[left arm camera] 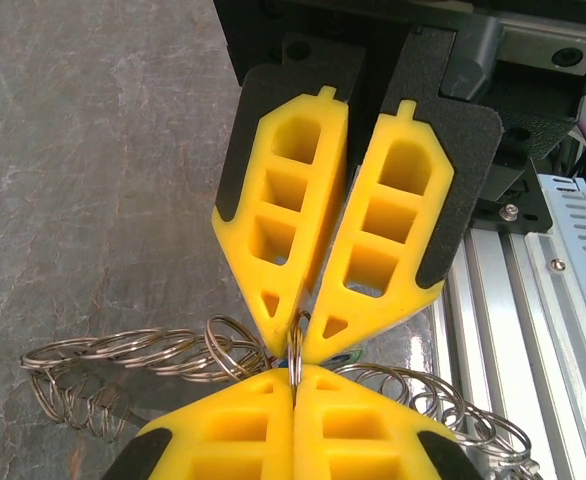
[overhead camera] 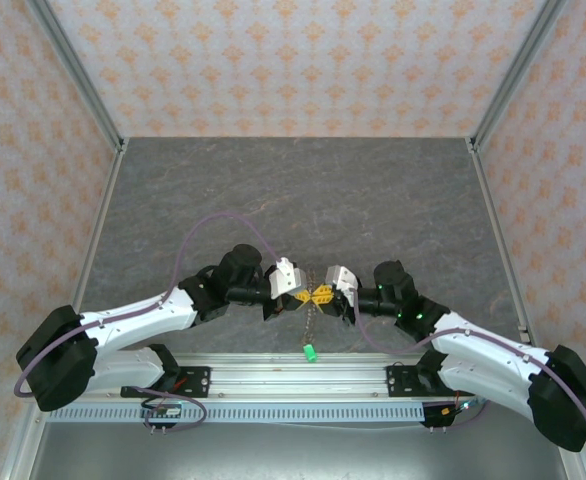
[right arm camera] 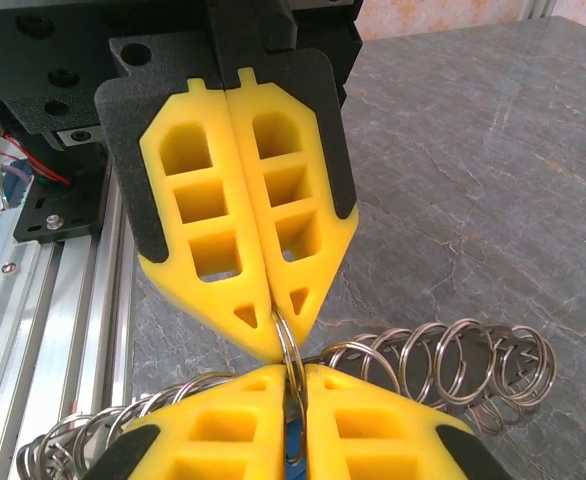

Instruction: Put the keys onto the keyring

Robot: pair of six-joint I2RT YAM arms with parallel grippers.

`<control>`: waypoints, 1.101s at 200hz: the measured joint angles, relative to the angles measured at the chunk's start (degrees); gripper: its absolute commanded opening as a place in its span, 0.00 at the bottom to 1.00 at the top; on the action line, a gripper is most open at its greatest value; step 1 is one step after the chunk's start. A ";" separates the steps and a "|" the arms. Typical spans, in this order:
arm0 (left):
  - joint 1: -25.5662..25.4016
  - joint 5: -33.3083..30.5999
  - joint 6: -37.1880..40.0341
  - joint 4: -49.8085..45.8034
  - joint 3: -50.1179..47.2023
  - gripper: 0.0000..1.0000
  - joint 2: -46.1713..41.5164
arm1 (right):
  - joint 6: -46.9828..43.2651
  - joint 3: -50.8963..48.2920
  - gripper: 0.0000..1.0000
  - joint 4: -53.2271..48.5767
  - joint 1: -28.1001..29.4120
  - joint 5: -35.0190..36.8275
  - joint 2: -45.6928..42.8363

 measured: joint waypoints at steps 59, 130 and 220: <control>0.00 -0.04 -0.04 0.22 0.00 0.00 1.03 | 1.07 -2.56 0.11 3.32 0.15 2.05 -0.20; 0.07 -1.36 -0.28 2.21 -0.20 0.00 1.18 | 1.97 -3.43 0.17 5.22 0.52 6.80 -1.33; 4.44 2.16 -3.34 7.50 -4.20 0.00 -0.87 | -2.36 -3.43 0.19 -1.73 0.48 9.38 -5.31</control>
